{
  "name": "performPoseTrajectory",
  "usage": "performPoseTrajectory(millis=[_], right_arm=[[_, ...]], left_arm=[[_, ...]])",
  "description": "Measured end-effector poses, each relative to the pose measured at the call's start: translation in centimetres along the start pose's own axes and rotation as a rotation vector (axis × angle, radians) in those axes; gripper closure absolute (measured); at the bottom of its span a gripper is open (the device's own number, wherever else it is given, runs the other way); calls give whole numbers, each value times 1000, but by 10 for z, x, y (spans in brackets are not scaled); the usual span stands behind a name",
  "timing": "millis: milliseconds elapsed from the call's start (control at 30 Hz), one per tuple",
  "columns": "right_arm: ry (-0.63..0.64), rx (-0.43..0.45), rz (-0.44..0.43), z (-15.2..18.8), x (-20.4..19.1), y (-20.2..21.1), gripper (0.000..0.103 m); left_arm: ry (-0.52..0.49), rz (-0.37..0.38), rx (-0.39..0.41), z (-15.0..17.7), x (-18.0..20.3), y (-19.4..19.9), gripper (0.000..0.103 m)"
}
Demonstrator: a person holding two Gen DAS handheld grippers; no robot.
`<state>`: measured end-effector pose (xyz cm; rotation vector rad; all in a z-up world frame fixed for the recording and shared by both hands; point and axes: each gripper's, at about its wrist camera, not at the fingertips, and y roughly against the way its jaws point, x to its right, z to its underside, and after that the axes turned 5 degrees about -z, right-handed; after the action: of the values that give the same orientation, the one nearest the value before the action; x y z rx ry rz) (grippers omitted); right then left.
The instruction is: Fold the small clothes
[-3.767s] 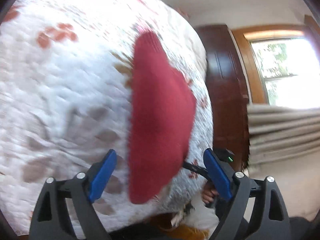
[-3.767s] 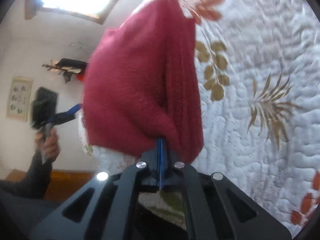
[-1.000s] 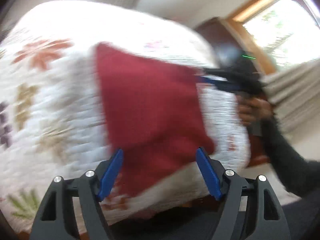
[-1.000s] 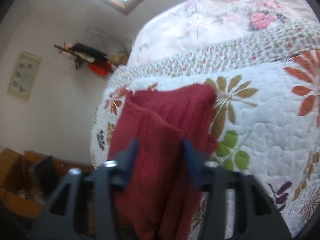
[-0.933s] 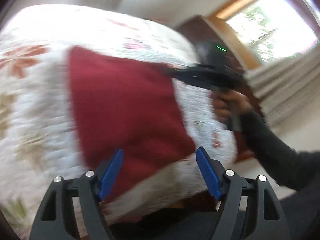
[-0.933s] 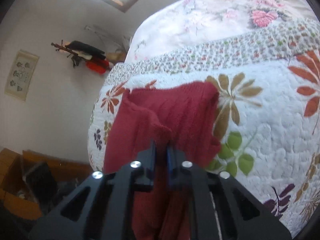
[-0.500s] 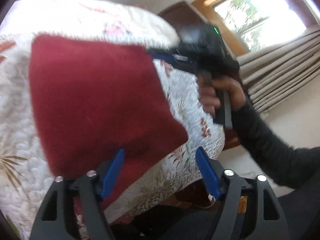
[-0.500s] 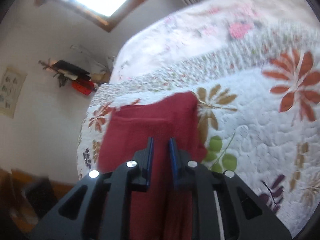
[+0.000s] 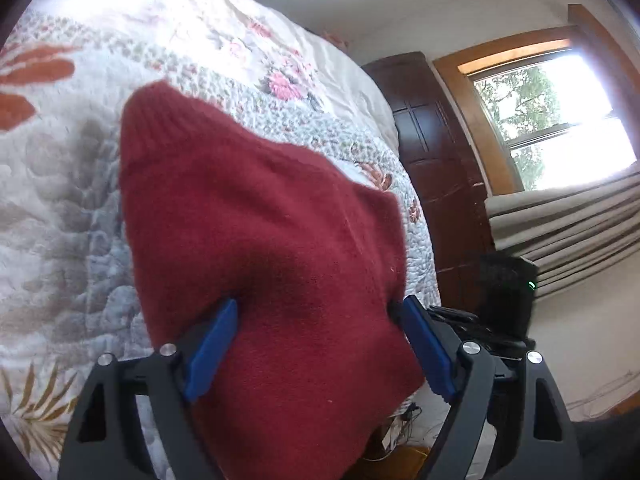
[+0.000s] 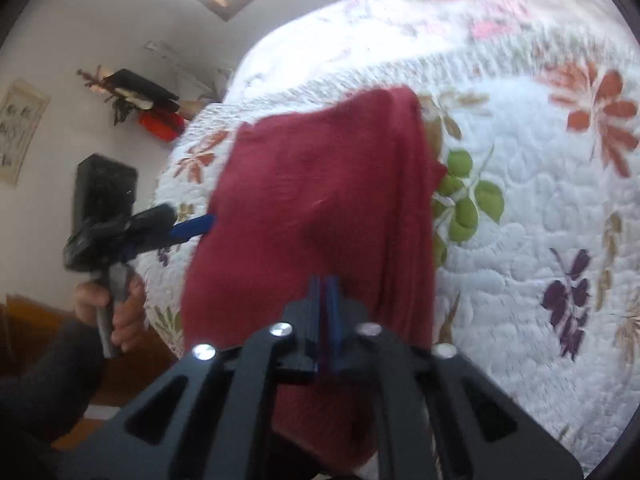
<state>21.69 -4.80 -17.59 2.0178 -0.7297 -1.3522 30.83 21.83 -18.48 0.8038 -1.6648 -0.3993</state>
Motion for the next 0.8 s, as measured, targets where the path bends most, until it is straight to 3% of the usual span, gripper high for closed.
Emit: performPoseTrajectory(millis=[100, 167, 200, 233, 300, 433, 500, 533, 567, 600, 633, 667, 700, 800], right_arm=[[31, 12, 0, 20, -21, 17, 92], [15, -11, 6, 39, -21, 15, 92], [5, -20, 28, 45, -18, 11, 93], [-14, -31, 67, 51, -11, 4, 100], [-47, -39, 118, 60, 6, -11, 103], [-112, -26, 136, 70, 11, -18, 103], [-102, 6, 152, 73, -6, -7, 94], [-95, 24, 176, 75, -16, 0, 70], [-86, 55, 238, 80, -31, 10, 36], [-75, 83, 298, 83, -40, 16, 23], [-53, 126, 361, 89, -57, 26, 14], [-36, 152, 390, 93, -70, 33, 12], [-23, 181, 430, 100, -88, 41, 11], [-53, 218, 502, 114, -118, 55, 4]], left_arm=[[-52, 35, 64, 15, 20, 33, 20], [-100, 72, 65, 37, 28, 52, 20], [-94, 102, 44, 49, 27, 50, 19], [-91, 113, 16, 59, 24, 49, 19], [-76, 55, -64, 76, 4, 26, 24], [53, 121, -82, 76, -30, 9, 29], [47, 127, -73, 74, -26, 21, 28], [33, 125, -70, 75, -23, 26, 25], [25, 112, -68, 78, -20, 35, 19], [23, 81, -62, 84, -19, 46, 11], [22, 58, -54, 91, -17, 55, 9], [18, 28, -41, 99, -14, 68, 3], [-1, -37, -25, 108, -8, 82, 4], [-117, -315, 5, 136, 26, 113, 4]])
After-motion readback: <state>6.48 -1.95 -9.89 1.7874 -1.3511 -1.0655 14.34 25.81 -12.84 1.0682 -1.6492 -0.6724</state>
